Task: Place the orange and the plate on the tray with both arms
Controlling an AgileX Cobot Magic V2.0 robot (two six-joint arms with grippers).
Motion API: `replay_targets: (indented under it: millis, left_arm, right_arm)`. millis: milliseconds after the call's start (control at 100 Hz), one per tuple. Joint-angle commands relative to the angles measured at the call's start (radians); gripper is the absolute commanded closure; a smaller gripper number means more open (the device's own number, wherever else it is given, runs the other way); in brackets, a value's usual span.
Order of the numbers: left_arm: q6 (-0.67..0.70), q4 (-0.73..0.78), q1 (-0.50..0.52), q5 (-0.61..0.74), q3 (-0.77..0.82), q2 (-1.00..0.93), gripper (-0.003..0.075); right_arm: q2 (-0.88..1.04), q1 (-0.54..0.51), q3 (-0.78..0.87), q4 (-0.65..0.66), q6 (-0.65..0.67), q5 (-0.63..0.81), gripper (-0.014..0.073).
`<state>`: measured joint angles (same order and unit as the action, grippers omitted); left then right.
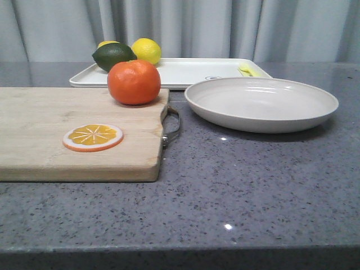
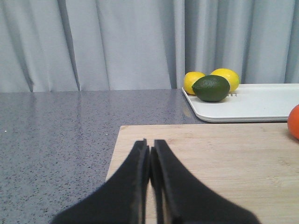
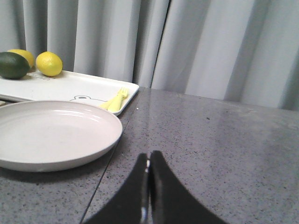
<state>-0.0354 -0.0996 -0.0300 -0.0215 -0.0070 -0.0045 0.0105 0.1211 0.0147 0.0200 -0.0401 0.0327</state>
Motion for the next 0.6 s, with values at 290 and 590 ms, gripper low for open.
replay_targets:
  millis: [290,590]
  left_arm:
    - [0.01,-0.124,-0.054,-0.22,-0.3,0.139,0.0741]
    - [-0.026,-0.153,-0.125,-0.389,-0.573,0.466,0.0741]
  right_arm:
    - [-0.199,-0.003,-0.392,-0.118,0.009,-0.382,0.0662]
    - [-0.518,-0.003,-0.64,-0.117,0.002,-0.563,0.0662]
